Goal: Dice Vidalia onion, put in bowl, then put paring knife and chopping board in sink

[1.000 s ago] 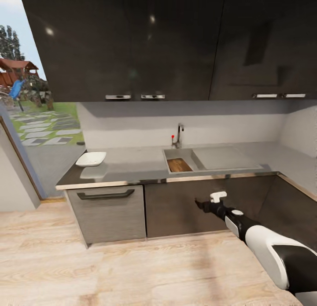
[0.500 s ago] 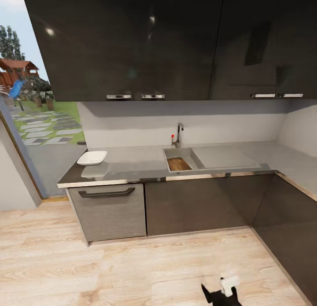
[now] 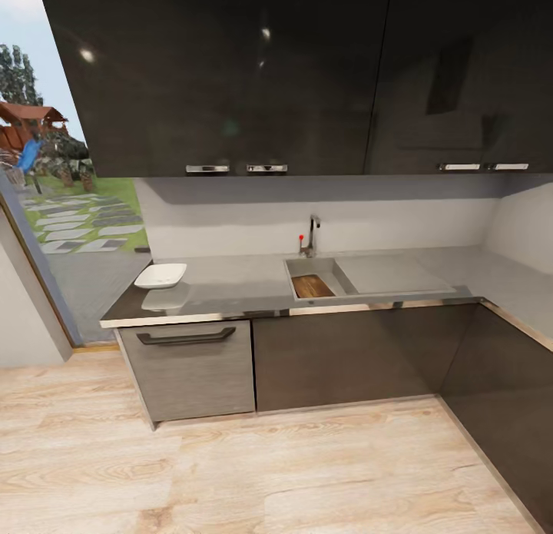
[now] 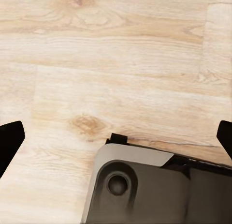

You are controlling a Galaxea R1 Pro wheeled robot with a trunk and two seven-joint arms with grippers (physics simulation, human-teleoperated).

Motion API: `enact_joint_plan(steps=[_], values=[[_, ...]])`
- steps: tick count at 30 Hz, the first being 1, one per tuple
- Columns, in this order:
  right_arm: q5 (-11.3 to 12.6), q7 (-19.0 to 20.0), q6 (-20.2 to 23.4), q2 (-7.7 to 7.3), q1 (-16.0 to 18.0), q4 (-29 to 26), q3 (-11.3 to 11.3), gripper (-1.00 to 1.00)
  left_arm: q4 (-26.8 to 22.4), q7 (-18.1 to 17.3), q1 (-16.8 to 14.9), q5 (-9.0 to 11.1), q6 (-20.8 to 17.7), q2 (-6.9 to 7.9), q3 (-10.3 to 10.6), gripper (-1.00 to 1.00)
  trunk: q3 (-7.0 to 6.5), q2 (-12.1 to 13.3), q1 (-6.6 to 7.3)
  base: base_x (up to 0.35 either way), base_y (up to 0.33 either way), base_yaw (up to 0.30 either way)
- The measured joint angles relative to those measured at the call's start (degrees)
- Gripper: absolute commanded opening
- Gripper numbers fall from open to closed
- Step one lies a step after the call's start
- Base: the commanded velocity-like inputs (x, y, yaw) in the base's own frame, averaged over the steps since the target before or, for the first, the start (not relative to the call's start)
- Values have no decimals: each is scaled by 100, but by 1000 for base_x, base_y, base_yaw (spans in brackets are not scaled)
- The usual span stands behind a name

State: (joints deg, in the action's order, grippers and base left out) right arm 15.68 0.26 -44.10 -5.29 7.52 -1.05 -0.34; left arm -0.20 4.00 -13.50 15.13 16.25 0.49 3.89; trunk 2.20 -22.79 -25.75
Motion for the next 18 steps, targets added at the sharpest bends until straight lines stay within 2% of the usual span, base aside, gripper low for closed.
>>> enact_joint_plan(steps=[3,8,10,15,18], values=[[113,-107,8,9,-6,-1,18,100,46,-2,2,-1,-2,20,5,100,0,0,0,0,0,102],[117,-140,11,66,-8,-3,35,100,289,8,7,0,-29,83,7,100,0,1,0,0,0,237],[-13,-143,11,75,-8,-7,40,100,380,8,8,7,-42,95,7,100,0,1,0,0,0,270],[-631,-145,19,79,-8,-17,40,100,441,16,7,19,-74,88,8,100,0,1,0,0,0,276],[-780,-145,25,81,-8,-18,42,100,434,7,7,16,-50,86,5,100,0,1,0,0,0,278]])
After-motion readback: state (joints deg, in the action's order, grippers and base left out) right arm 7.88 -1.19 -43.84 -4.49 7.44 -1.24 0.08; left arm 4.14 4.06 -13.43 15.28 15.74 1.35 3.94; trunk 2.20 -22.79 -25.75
